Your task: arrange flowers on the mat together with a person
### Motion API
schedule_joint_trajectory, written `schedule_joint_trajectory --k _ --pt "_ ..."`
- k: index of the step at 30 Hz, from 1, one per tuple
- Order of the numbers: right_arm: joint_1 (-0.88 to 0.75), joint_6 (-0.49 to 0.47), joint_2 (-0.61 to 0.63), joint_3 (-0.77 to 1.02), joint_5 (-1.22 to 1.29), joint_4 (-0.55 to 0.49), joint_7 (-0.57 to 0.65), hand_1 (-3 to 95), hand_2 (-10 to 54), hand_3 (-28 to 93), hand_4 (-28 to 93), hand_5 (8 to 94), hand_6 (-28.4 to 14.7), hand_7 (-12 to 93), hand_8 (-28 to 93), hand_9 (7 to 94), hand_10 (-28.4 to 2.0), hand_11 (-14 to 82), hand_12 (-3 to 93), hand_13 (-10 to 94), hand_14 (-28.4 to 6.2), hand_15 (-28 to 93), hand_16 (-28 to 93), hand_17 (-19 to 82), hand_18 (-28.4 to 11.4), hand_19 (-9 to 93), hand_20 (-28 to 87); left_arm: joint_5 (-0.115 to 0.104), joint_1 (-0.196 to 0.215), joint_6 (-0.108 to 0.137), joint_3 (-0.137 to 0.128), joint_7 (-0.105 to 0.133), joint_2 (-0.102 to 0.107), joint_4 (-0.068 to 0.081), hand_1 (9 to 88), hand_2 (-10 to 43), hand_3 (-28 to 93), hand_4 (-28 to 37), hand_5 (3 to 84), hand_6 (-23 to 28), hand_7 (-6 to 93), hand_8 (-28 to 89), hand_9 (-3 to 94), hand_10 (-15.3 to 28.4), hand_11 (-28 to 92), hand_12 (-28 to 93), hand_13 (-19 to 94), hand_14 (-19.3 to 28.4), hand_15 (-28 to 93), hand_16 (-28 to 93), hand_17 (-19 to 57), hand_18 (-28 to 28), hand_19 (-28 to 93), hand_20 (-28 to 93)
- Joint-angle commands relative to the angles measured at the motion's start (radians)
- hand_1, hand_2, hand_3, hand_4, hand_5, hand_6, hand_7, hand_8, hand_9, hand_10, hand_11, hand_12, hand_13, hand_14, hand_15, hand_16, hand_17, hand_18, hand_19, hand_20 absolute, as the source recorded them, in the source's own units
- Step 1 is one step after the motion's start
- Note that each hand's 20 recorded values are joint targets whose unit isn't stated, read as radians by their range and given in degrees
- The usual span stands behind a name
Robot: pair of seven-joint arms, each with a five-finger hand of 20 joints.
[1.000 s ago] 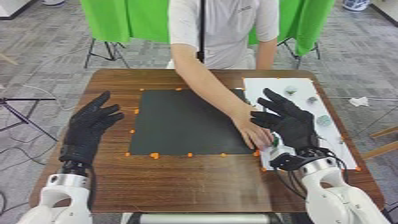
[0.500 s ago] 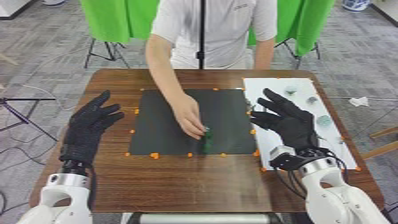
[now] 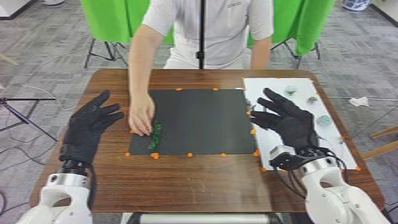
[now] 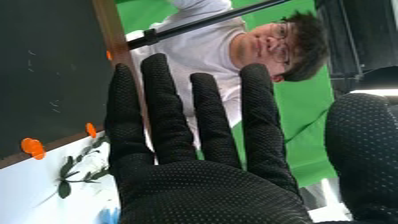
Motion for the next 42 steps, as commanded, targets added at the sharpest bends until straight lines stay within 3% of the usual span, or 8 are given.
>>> schedule_joint_trajectory --k 1,21,24,30,34,42 --pt "-0.007 0.003 -0.008 -0.001 -0.005 -0.005 0.003 7.5 14.6 89 -28 43.5 4.2 16 -12 42.0 -12.4 4.8 13.9 40 -18.6 24 17 13 -26.6 51 16 0.0 0.014 0.002 -0.005 -0.011 -0.011 0.0 25.8 6.4 78 -25.3 38.7 7.6 11.6 -9 39.2 19.6 28 9 30 27.5 54 -9 -7.0 26.1 53 20" --pt "-0.015 -0.007 0.007 0.016 -0.007 -0.014 0.009 7.6 14.9 88 -28 43.3 4.0 15 -12 42.1 -12.6 4.8 13.8 40 -18.5 24 17 14 -26.5 51 16 0.0 0.019 0.004 0.001 -0.012 -0.011 -0.002 25.9 6.4 78 -25.3 38.7 7.5 12.0 -9 39.1 19.3 28 9 30 27.1 54 -9 -7.1 26.0 53 20" --pt "-0.012 -0.045 0.016 0.074 -0.053 -0.035 0.081 8.2 14.4 88 -27 43.2 4.0 15 -12 42.0 -12.6 4.9 13.8 40 -18.7 25 17 14 -26.7 51 16 0.003 0.02 0.005 -0.003 -0.012 -0.01 -0.004 25.8 6.3 78 -25.3 38.6 7.4 12.1 -9 39.1 19.3 28 9 30 27.2 54 -9 -7.1 26.0 53 20" --pt "-0.027 0.072 0.12 0.163 -0.263 -0.089 0.125 17.9 4.2 83 -23 42.0 3.8 16 -12 46.8 -14.2 11.6 15.2 46 -18.2 37 15 21 -28.1 61 18 0.002 0.023 0.01 -0.008 -0.008 -0.007 -0.006 25.9 6.4 78 -25.4 38.6 7.5 12.2 -9 39.2 19.3 28 10 30 27.2 54 -9 -7.1 26.0 53 20" --pt "-0.08 0.155 0.192 0.227 -0.462 -0.113 0.155 23.4 0.5 81 -23 44.9 3.2 18 -13 52.8 -14.0 17.8 15.9 53 -15.7 45 14 30 -23.8 68 17 0.004 0.025 0.008 -0.009 -0.009 -0.005 -0.006 25.8 6.4 78 -25.3 38.8 7.4 12.3 -9 39.2 19.3 28 9 30 27.2 54 -9 -7.0 26.0 53 20" --pt "-0.195 0.236 0.314 0.342 -0.659 -0.12 0.307 28.1 -3.9 80 -23 48.0 2.5 20 -13 56.1 -13.7 20.9 16.1 57 -13.6 51 13 35 -21.6 76 15 -0.004 0.024 0.016 -0.01 0.0 0.006 -0.007 26.0 6.4 78 -25.3 38.9 7.4 12.1 -9 39.1 19.3 28 9 30 27.4 54 -9 -6.9 26.3 53 20"
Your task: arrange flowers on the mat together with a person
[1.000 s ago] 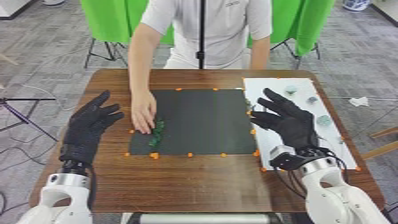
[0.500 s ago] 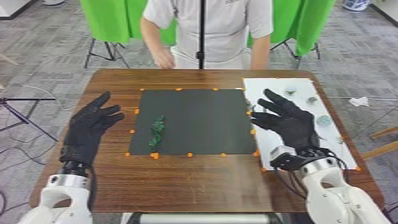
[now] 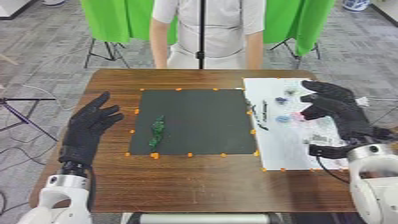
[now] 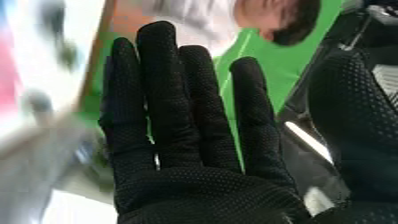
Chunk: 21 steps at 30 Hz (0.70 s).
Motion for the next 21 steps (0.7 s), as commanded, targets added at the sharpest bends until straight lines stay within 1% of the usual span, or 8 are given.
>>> schedule_joint_trajectory --k 1,4,7,12,13,16,19,21 --pt "-0.122 0.058 0.119 0.101 -0.161 -0.001 0.138 28.5 -4.1 80 -23 48.2 2.5 20 -14 56.4 -13.6 21.3 16.1 58 -13.4 52 13 35 -21.5 77 15 -0.006 0.012 0.016 -0.005 0.003 0.005 -0.005 25.9 6.4 78 -25.3 38.9 7.5 12.1 -9 39.1 19.3 28 9 30 27.4 54 -9 -6.9 26.3 53 20" --pt "-0.157 0.089 0.143 0.099 -0.284 0.01 0.205 30.2 -5.1 79 -23 49.7 2.5 21 -14 57.6 -13.3 22.6 16.4 59 -12.6 54 13 37 -20.7 79 14 -0.007 0.012 0.015 -0.005 0.001 0.006 -0.005 26.0 6.4 78 -25.4 38.9 7.6 11.9 -9 39.0 19.3 28 9 30 27.5 54 -9 -6.9 26.3 53 20" --pt "-0.169 0.144 0.167 0.063 -0.43 0.023 0.3 32.3 -6.2 79 -23 51.8 1.8 22 -14 59.5 -13.1 24.9 16.5 61 -11.9 55 13 39 -19.6 81 13 -0.013 0.016 0.02 0.0 0.011 0.014 -0.006 25.9 6.4 78 -25.3 38.9 7.6 11.9 -9 39.1 19.4 28 9 30 27.6 54 -9 -7.0 26.3 53 20" --pt "-0.202 0.103 0.182 0.063 -0.594 0.046 0.392 35.8 -9.2 77 -23 55.0 1.6 24 -15 62.4 -12.9 26.9 16.2 65 -11.1 56 13 43 -17.5 86 4 -0.011 0.006 0.017 0.002 0.011 0.013 -0.004 26.0 6.4 78 -25.4 38.9 7.6 11.9 -9 39.1 19.4 28 9 30 27.6 54 -9 -7.0 26.3 53 20" --pt "-0.214 0.083 0.181 0.072 -0.601 0.051 0.394 36.2 -9.3 76 -23 55.4 1.5 23 -15 63.7 -12.7 27.3 16.2 66 -10.9 57 13 44 -17.1 86 3 -0.007 0.004 0.013 0.0 0.002 0.01 -0.003 25.9 6.4 78 -25.3 38.9 7.6 11.9 -9 39.1 19.4 28 9 30 27.6 54 -9 -7.0 26.3 53 20" --pt "-0.221 0.018 0.179 0.074 -0.61 0.073 0.407 36.5 -9.5 76 -23 56.1 1.6 24 -14 64.2 -12.6 27.3 16.5 66 -10.6 57 14 45 -16.8 87 2 -0.017 0.01 0.015 0.002 0.022 0.019 -0.002 25.9 6.4 78 -25.2 38.9 7.6 11.8 -9 39.1 19.5 28 9 30 27.7 54 -9 -7.0 26.3 53 20" --pt "-0.212 -0.026 0.18 0.057 -0.631 0.089 0.43 36.2 -9.5 76 -23 56.5 1.4 24 -14 64.2 -12.6 27.3 16.7 66 -10.6 57 14 45 -16.7 88 0 -0.012 0.004 0.011 0.003 0.008 0.014 0.0 26.0 6.3 78 -25.2 38.9 7.7 11.8 -9 39.1 19.4 28 9 30 27.6 54 -9 -7.0 26.4 53 20" --pt "-0.2 -0.05 0.185 0.04 -0.646 0.103 0.441 36.0 -9.5 76 -23 56.2 1.4 24 -14 63.8 -12.8 27.5 16.9 65 -10.6 57 14 45 -16.7 88 -1 -0.012 0.0 0.01 0.006 0.01 0.015 0.0 26.0 6.4 78 -25.2 38.9 7.7 11.7 -9 39.1 19.5 28 9 30 27.7 54 -9 -7.0 26.4 53 20"
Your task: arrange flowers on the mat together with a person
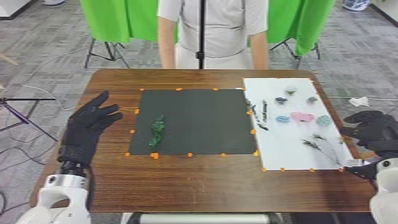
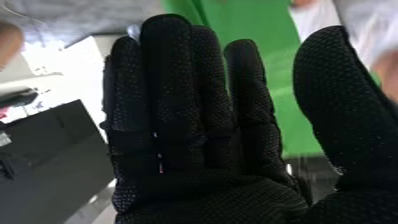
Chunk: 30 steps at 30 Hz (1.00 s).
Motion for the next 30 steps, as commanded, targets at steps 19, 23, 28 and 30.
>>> schedule_joint_trajectory --k 19,23,28,30 --pt "0.101 -0.112 0.085 -0.236 -0.253 0.139 0.135 46.8 -9.5 66 -25 71.9 0.8 26 -2 77.8 -11.3 31.8 18.3 74 -8.6 55 15 51 -13.6 93 -8 0.0 -0.005 -0.001 -0.001 -0.017 -0.011 0.002 26.0 6.4 78 -25.0 39.0 7.9 11.2 -8 39.1 19.6 28 9 30 27.7 54 -9 -7.1 26.4 53 20" --pt "0.105 -0.116 0.086 -0.252 -0.276 0.144 0.14 54.9 -9.5 62 -27 81.4 2.1 24 2 87.7 -9.7 30.2 22.4 82 -6.1 54 17 56 -11.0 93 -1 0.002 -0.003 -0.004 -0.002 -0.018 -0.014 0.001 26.0 6.4 78 -25.1 38.9 7.8 11.3 -8 39.0 19.5 28 9 30 27.7 54 -9 -7.1 26.3 53 20" --pt "0.111 -0.09 0.081 -0.244 -0.302 0.133 0.147 57.5 -9.5 60 -28 83.7 2.6 23 3 90.0 -9.3 29.8 23.8 84 -5.7 54 19 58 -10.4 93 2 0.003 0.004 -0.001 -0.007 -0.019 -0.014 -0.002 25.9 6.4 78 -25.0 39.0 8.0 11.2 -8 39.1 19.6 28 9 30 27.8 54 -9 -7.1 26.3 53 20" --pt "0.114 -0.082 0.074 -0.23 -0.309 0.104 0.156 57.5 -9.5 61 -28 84.3 2.7 23 3 90.4 -9.3 30.3 23.4 85 -5.7 53 19 58 -10.4 93 3 0.0 0.007 0.003 -0.009 -0.015 -0.012 -0.004 26.0 6.4 78 -25.1 39.0 8.1 11.1 -8 39.1 19.6 28 9 30 27.8 54 -9 -7.1 26.3 53 20"
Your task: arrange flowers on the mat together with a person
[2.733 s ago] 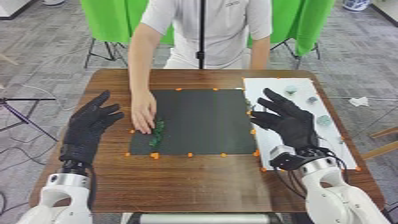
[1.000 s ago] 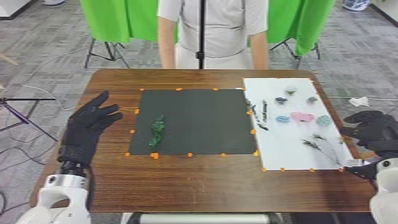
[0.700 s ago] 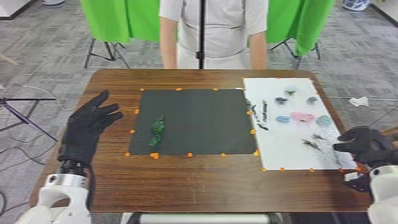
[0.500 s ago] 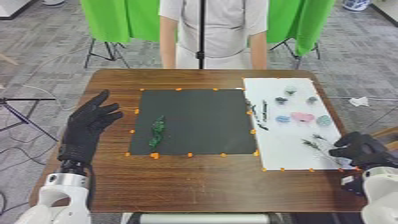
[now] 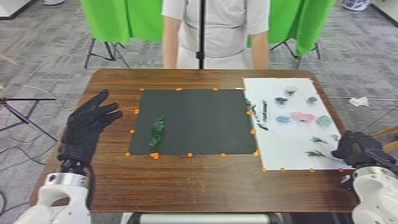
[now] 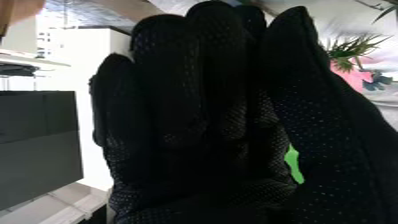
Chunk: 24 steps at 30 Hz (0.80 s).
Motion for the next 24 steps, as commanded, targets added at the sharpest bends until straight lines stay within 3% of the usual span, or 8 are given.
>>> schedule_joint_trajectory --k 1,6,11,17,20,24 --pt "-0.007 0.035 -0.011 0.037 -0.035 -0.061 0.022 57.4 -9.5 61 -28 84.4 2.8 23 3 90.7 -9.5 30.4 23.3 85 -5.7 53 19 59 -10.5 93 3 0.003 0.02 0.002 -0.011 -0.013 -0.013 -0.005 26.0 6.4 78 -25.1 39.0 8.1 11.1 -8 39.1 19.6 28 9 30 27.8 54 -9 -7.1 26.3 53 20" --pt "0.066 0.043 -0.007 0.015 -0.019 -0.177 0.007 56.7 -9.5 63 -28 85.6 2.3 22 4 91.6 -10.0 31.4 21.5 86 -6.1 53 20 59 -11.4 93 7 -0.005 0.041 0.013 -0.021 0.001 -0.004 -0.014 26.0 6.4 78 -25.1 39.0 8.0 11.1 -8 39.1 19.7 28 9 30 27.7 54 -9 -7.1 26.3 53 20" --pt "0.285 0.019 -0.028 -0.162 0.043 -0.254 -0.053 56.7 -9.5 63 -28 86.1 1.5 20 5 92.1 -10.1 32.5 21.1 86 -6.7 55 21 59 -12.5 93 13 -0.002 0.05 0.016 -0.029 0.0 -0.005 -0.02 25.9 6.3 78 -25.1 39.0 8.0 11.1 -8 39.0 19.6 28 10 30 27.8 54 -9 -7.1 26.3 53 20" --pt "0.655 -0.001 -0.181 -0.535 0.039 -0.196 -0.049 57.0 -9.5 63 -27 86.2 0.9 20 6 92.0 -10.2 32.7 21.1 86 -7.0 55 21 59 -12.9 93 14 -0.003 0.058 0.023 -0.04 0.008 0.0 -0.026 25.9 6.3 78 -25.1 39.0 8.1 11.0 -8 39.0 19.8 28 10 29 28.0 54 -9 -7.2 26.4 53 20" --pt "0.781 -0.029 -0.279 -0.688 0.013 -0.127 -0.049 57.3 -9.5 63 -26 86.1 0.6 20 6 92.0 -10.2 32.8 21.0 86 -7.3 55 21 58 -13.3 93 15 -0.005 0.063 0.028 -0.041 0.011 -0.001 -0.03 26.0 6.4 78 -25.1 39.1 8.4 10.7 -8 38.9 20.0 28 10 29 28.1 54 -9 -7.2 26.4 53 20" --pt "0.879 -0.062 -0.377 -0.824 0.012 -0.031 -0.03 58.2 -9.5 61 -25 85.7 -0.1 20 6 91.3 -10.2 33.8 21.1 86 -7.4 56 20 58 -13.6 93 16 -0.001 0.052 0.022 -0.038 -0.002 -0.005 -0.027 26.2 6.6 77 -24.7 39.6 9.2 9.4 -8 38.8 20.6 27 10 29 28.3 54 -9 -7.3 26.5 53 20"
